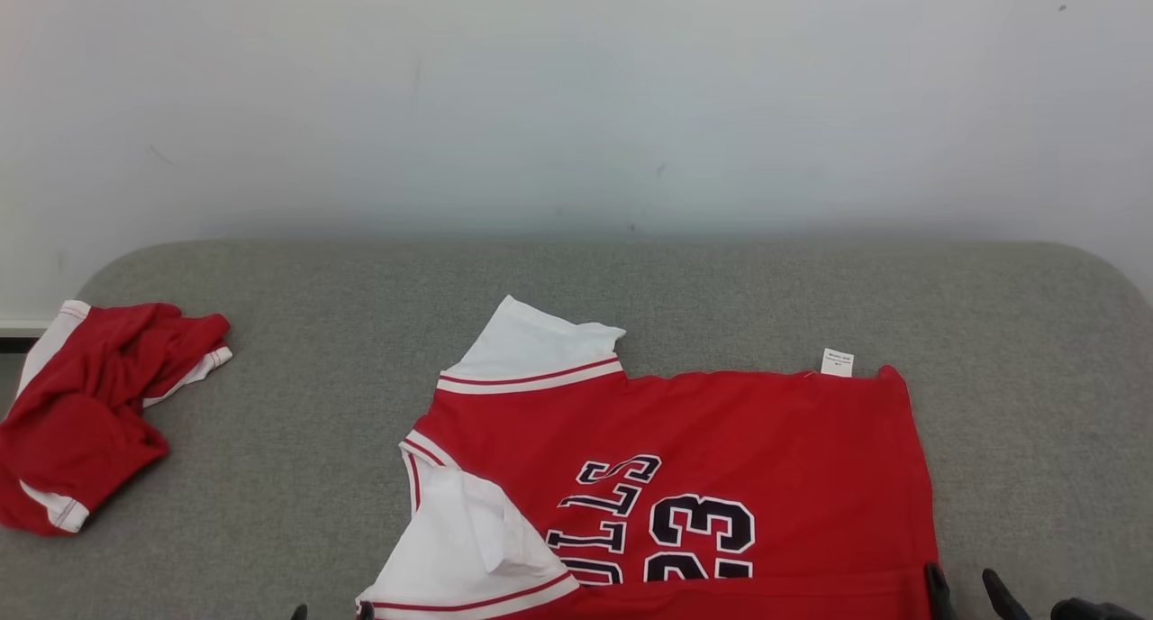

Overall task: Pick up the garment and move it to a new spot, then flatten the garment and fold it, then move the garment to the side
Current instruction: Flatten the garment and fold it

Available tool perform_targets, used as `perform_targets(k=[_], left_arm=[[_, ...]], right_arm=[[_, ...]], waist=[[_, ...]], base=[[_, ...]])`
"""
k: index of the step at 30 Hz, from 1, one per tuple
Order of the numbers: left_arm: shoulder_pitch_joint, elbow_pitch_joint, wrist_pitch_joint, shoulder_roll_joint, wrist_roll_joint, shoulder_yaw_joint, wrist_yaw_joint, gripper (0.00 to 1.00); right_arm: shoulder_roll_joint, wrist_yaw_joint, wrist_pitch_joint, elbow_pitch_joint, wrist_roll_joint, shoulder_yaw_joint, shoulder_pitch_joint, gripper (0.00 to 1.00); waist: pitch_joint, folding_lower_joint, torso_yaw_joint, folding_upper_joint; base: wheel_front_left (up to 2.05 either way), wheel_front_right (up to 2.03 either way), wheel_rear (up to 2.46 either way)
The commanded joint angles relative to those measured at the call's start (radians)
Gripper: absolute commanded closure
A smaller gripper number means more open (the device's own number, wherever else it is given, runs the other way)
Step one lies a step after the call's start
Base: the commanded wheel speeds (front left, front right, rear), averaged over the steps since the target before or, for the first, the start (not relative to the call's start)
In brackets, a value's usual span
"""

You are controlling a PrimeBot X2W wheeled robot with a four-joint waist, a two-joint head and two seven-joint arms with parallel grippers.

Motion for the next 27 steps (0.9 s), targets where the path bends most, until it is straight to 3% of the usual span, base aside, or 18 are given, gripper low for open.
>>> perform_targets(k=[1, 12, 22, 27], left_arm=[[-0.017, -0.016, -0.007, 0.013, 0.013, 0.006, 0.007, 0.00], [-0.014, -0.101, -0.012, 0.083, 0.071, 0.054, 0.049, 0.00], [0.024, -0.227, -0.013, 0.124, 0.120, 0.125, 0.009, 0.00], [0.080, -0.265, -0.014, 0.109, 0.135, 0.184, 0.008, 0.00]], right_arm=[[0.009, -0.002, -0.010, -0.026, -0.018, -0.011, 0.011, 0.00], [0.063, -0.002, -0.048, -0.161, -0.169, -0.106, 0.022, 0.00], [0.136, -0.002, -0.068, -0.246, -0.234, -0.192, 0.080, 0.00], [0.155, -0.002, -0.082, -0.259, -0.232, -0.178, 0.088, 0.00]], waist=[[-0.005, 0.0001, 0.005, 0.0000], [-0.007, 0.0001, 0.016, 0.0000], [0.003, 0.0001, 0.052, 0.0000], [0.006, 0.0001, 0.053, 0.0000]], base=[[0.00, 0.00, 0.00], [0.00, 0.00, 0.00], [0.00, 0.00, 0.00], [0.00, 0.00, 0.00]])
